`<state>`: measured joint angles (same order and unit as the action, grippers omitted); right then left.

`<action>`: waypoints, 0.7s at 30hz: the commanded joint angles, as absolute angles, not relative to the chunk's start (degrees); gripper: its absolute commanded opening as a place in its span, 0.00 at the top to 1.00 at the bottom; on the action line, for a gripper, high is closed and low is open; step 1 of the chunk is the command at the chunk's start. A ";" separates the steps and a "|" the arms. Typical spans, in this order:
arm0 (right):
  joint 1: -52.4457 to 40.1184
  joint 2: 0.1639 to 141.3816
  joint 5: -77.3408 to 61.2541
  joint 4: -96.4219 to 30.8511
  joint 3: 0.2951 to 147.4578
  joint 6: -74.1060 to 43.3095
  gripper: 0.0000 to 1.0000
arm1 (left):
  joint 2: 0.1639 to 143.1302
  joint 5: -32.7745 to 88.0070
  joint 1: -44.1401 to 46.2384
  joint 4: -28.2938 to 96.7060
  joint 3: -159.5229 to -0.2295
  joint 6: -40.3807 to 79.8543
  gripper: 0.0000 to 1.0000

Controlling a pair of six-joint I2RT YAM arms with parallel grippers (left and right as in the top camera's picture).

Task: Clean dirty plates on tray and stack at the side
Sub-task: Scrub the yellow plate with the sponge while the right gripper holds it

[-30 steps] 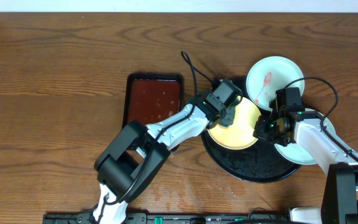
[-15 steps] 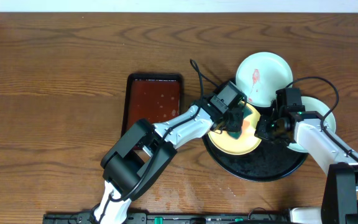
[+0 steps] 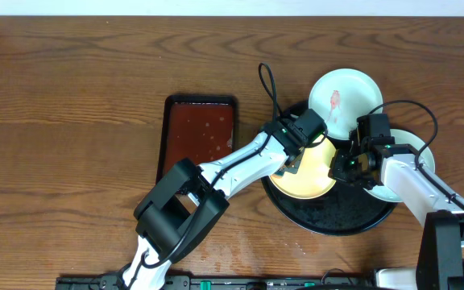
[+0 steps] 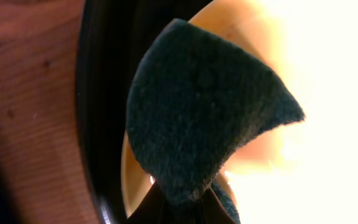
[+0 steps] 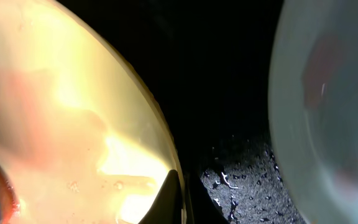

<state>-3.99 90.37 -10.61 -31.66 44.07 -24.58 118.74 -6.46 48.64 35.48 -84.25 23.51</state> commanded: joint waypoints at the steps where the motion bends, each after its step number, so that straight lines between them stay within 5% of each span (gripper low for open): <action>1: -4.29 90.67 -9.28 -31.03 44.10 -24.84 0.99 | 120.25 -0.34 47.62 32.08 -83.85 21.69 0.93; 7: -4.29 90.67 -9.28 -30.92 44.10 -24.84 0.99 | 120.25 21.04 49.52 21.26 -83.85 21.69 0.93; 21: -4.29 90.67 -9.32 -30.61 44.10 -24.84 0.99 | 120.36 9.87 51.55 26.22 -82.72 23.20 0.92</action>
